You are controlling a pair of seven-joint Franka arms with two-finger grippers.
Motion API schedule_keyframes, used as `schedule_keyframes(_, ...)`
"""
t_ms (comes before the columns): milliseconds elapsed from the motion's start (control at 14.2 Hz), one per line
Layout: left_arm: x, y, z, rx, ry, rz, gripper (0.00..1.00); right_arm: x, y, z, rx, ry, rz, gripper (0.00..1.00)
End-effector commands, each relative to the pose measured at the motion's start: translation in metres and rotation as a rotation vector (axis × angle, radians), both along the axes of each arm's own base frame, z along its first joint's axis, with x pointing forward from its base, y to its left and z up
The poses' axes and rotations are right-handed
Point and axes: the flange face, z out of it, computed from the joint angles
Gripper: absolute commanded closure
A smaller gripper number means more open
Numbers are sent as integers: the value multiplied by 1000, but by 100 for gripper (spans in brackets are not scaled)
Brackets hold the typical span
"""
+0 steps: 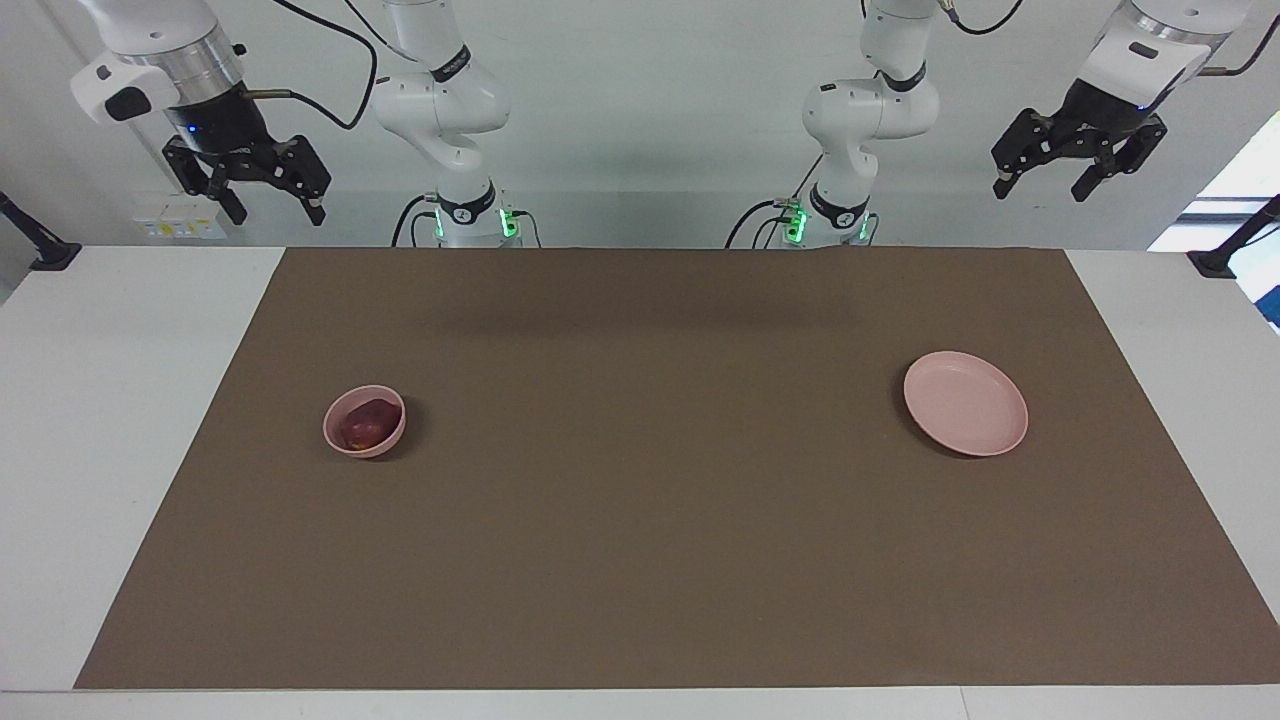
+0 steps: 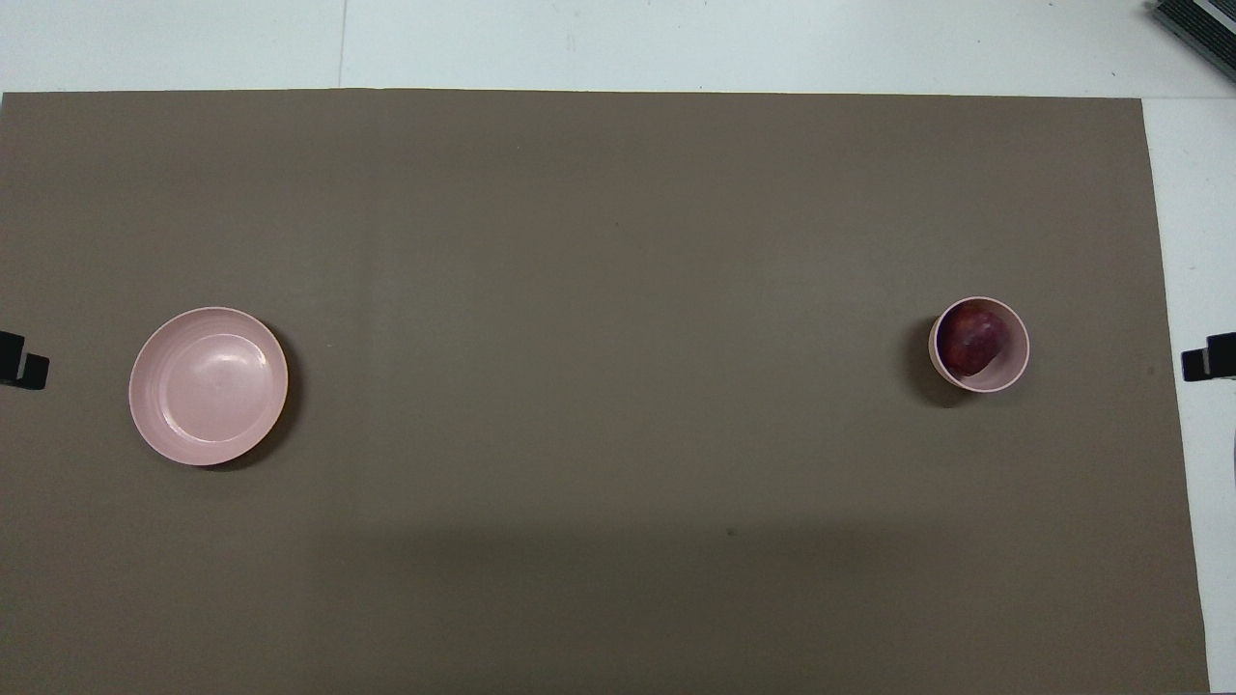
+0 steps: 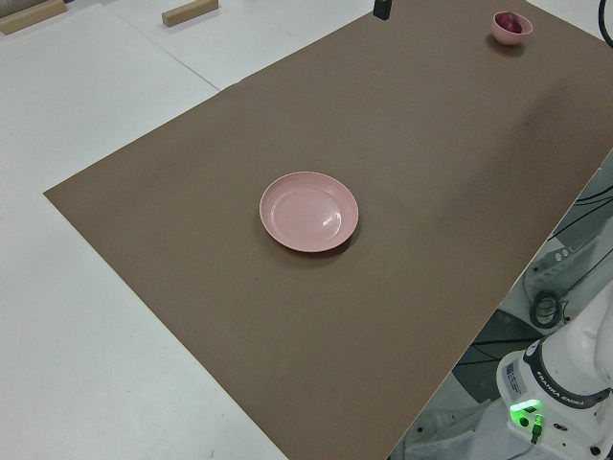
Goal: Move apple from plate to bowl
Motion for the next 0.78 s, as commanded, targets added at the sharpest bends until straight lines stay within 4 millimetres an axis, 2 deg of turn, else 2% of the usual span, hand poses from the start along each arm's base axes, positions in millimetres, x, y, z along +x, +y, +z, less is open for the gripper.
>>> schedule_keyframes(0, -1, 3, -1, -18, 10, 3, 0, -5, 4, -1, -23, 11, 35, 0)
schedule_keyframes(141, -2, 2, 1, -17, -1, -27, 0, -4, 2, 0, -64, 12, 37, 0)
schedule_keyframes(282, -2, 2, 1, -8, -6, -39, 0, -3, 12, 0, -89, 11, 58, 0)
schedule_keyframes(705, -2, 2, 2, -8, -9, -39, 0, -3, 14, 0, -81, 11, 58, 0)
